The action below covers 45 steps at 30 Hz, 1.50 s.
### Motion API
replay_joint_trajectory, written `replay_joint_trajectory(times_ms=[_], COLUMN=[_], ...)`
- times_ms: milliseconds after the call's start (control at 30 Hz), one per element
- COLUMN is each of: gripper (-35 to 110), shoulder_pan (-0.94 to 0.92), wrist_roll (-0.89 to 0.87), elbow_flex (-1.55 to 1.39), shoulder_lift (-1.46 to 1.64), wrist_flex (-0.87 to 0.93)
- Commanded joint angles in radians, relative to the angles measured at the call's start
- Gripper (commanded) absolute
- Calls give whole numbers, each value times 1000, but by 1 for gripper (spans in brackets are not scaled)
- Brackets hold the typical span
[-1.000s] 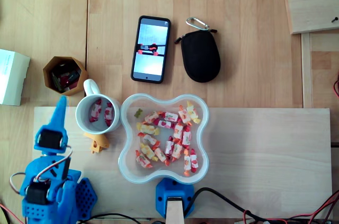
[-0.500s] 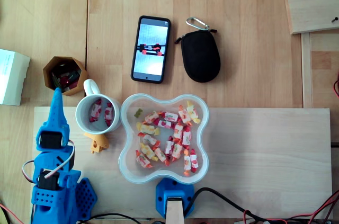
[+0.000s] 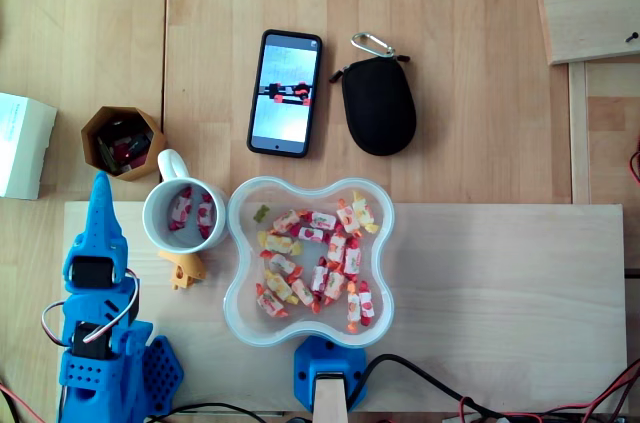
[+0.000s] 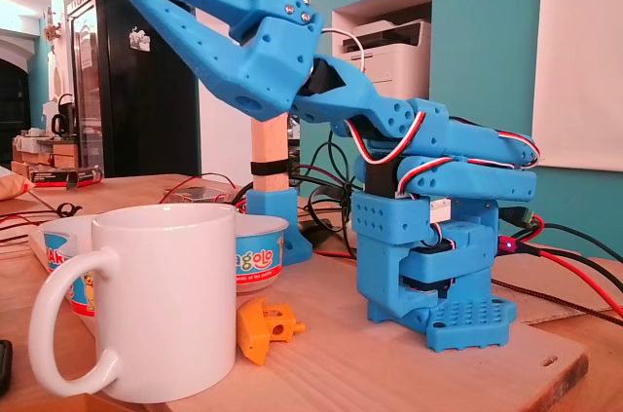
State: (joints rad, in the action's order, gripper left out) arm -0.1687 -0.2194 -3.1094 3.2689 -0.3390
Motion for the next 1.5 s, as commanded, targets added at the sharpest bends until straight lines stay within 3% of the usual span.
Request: replay_joint_trajectory(times_ms=[0, 1233, 1467], gripper=[-2, -2, -2], shoulder_pan=[-6, -14, 0], wrist_roll=[-11, 9, 189], elbow_flex=[-35, -35, -34], shoulder_lift=[51, 49, 49], wrist_flex=[-37, -54, -54])
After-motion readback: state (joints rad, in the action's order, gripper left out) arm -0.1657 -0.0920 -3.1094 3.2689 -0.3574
